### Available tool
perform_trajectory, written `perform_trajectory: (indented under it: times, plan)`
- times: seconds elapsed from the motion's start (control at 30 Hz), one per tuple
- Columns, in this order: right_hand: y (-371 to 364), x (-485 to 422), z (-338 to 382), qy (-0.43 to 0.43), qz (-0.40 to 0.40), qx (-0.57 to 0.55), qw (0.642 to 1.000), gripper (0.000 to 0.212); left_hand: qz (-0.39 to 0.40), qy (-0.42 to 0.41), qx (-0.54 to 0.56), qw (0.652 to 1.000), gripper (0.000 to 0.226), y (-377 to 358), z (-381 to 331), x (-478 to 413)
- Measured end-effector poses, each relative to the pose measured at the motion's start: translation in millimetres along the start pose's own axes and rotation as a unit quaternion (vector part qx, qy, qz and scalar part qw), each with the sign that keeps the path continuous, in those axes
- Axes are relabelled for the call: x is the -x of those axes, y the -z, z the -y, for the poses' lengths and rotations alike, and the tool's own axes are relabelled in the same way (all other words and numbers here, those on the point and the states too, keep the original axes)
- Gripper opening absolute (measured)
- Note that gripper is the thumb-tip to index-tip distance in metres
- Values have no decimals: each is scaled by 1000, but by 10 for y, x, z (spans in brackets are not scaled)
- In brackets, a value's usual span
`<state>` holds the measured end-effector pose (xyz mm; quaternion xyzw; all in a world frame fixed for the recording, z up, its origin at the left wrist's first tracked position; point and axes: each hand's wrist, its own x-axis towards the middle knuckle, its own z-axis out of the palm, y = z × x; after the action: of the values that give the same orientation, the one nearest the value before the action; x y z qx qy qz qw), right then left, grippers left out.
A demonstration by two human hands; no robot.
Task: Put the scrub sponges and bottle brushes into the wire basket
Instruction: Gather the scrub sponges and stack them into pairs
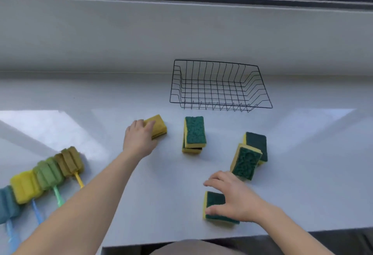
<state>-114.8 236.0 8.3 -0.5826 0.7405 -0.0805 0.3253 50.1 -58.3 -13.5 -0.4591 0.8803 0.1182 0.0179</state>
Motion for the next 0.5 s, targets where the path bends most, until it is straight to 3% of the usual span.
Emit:
perform_trajectory:
  times: [0.17, 0.27, 0.37, 0.43, 0.5]
  plan:
    - [-119, 134, -6, 7, 67, 111, 991, 103, -19, -17, -44, 999, 53, -66, 90, 107]
    - [-244, 169, 25, 2, 53, 148, 988, 88, -25, -1, -22, 999, 52, -76, 164, 189]
    - [-313, 180, 36, -24, 13, 118, 993, 78, 0, 63, 101, 993, 48, -17, 165, 292]
    - [-305, 180, 36, -52, -22, 49, 997, 79, 7, 132, 254, 958, 43, 43, 135, 404]
    - [-276, 166, 54, -71, -61, -16, 995, 80, 24, 199, 449, 871, 34, 68, 116, 556]
